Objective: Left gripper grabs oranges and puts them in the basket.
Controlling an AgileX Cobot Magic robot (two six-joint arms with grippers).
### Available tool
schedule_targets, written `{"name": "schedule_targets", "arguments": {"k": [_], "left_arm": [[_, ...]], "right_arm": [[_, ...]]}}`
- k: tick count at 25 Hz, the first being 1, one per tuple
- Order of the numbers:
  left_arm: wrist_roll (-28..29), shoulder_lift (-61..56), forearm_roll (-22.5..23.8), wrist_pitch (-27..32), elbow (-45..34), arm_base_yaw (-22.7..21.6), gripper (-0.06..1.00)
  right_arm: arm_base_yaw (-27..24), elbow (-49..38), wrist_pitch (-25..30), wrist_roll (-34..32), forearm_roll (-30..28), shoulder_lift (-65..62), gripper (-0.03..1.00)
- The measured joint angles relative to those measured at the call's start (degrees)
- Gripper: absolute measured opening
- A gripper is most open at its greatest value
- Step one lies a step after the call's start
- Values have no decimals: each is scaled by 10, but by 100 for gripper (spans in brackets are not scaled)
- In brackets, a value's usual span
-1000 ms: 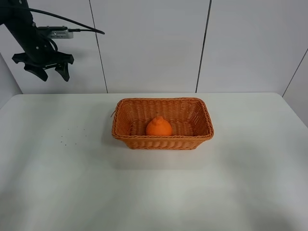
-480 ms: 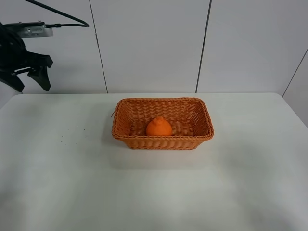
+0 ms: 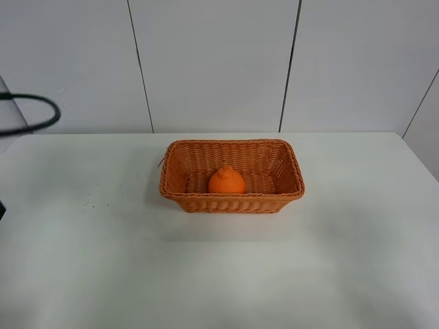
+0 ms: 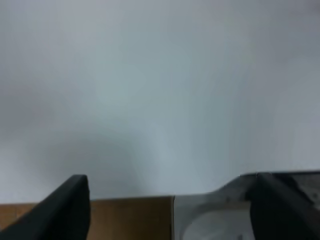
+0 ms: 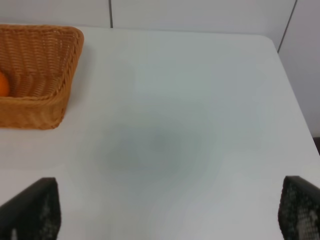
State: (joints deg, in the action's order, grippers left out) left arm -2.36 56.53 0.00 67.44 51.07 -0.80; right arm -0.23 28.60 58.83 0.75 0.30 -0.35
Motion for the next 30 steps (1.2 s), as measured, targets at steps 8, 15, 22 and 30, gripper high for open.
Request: {"name": "schedule_targets", "arguments": {"k": [8, 15, 22, 30], "left_arm": [[0, -292, 0, -61, -180, 0, 78], [4, -483, 0, -69, -228, 0, 77], [9, -568, 0, -69, -228, 0, 77], [12, -569, 0, -69, -228, 0, 77]], "right_arm": [[0, 0, 0, 0, 0, 0, 69], [0, 0, 0, 0, 0, 0, 69], [0, 0, 0, 0, 0, 0, 69], [0, 0, 0, 0, 0, 0, 69]]}}
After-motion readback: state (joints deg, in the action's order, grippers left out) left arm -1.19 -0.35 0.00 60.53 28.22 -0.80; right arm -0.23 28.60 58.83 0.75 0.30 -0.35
